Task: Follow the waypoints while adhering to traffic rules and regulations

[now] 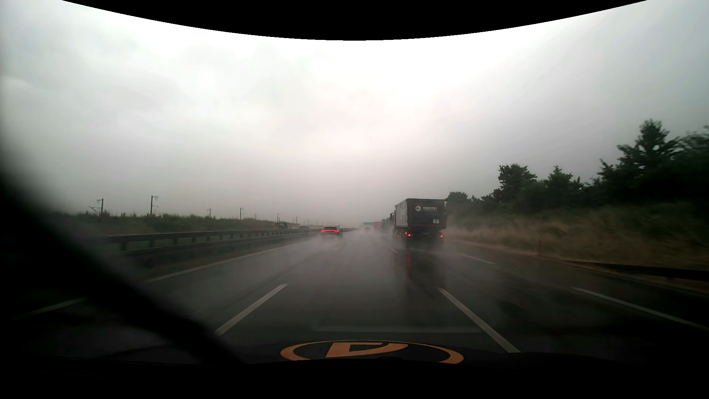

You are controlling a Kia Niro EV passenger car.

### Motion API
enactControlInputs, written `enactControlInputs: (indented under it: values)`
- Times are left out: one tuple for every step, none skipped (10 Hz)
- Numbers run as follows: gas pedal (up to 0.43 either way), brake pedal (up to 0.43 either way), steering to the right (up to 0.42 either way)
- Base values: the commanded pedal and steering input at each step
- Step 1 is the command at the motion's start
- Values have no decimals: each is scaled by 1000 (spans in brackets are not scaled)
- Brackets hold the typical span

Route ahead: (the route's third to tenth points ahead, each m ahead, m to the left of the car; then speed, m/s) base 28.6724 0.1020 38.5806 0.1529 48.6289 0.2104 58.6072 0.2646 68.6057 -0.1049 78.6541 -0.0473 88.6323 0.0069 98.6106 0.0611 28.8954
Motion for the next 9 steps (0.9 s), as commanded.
enactControlInputs:
  values:
    - [228, 0, -2]
    - [228, 0, -1]
    - [228, 0, 0]
    - [228, 0, 0]
    - [228, 0, 0]
    - [228, 0, 0]
    - [228, 0, 0]
    - [228, 0, 0]
    - [228, 0, 0]
